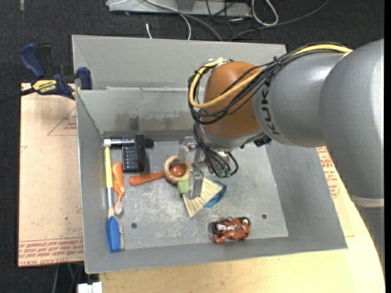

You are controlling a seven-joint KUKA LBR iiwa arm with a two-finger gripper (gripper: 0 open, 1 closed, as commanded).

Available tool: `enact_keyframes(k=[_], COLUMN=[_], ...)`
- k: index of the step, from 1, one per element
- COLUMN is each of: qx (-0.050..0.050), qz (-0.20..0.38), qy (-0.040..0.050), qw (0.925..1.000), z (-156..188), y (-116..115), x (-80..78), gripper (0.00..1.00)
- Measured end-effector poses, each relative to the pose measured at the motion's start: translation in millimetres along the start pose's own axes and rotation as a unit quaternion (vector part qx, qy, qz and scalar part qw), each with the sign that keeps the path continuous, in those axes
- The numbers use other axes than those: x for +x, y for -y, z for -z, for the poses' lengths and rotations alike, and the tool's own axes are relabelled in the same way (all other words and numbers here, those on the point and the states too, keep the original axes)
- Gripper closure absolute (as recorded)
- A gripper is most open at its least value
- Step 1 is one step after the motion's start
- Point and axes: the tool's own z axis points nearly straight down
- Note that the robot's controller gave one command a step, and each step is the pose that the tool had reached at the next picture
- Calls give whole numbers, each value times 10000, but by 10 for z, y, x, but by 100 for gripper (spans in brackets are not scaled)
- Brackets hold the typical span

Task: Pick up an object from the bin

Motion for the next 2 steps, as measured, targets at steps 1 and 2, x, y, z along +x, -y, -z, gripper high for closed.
enact_keyframes(k=[1,2], qx=[-3,10], qz=[130,589], qy=[12,31], qw=[9999,9983], z=[-279,-278], y=[-220,544], x=[487,225], gripper=[0,100])
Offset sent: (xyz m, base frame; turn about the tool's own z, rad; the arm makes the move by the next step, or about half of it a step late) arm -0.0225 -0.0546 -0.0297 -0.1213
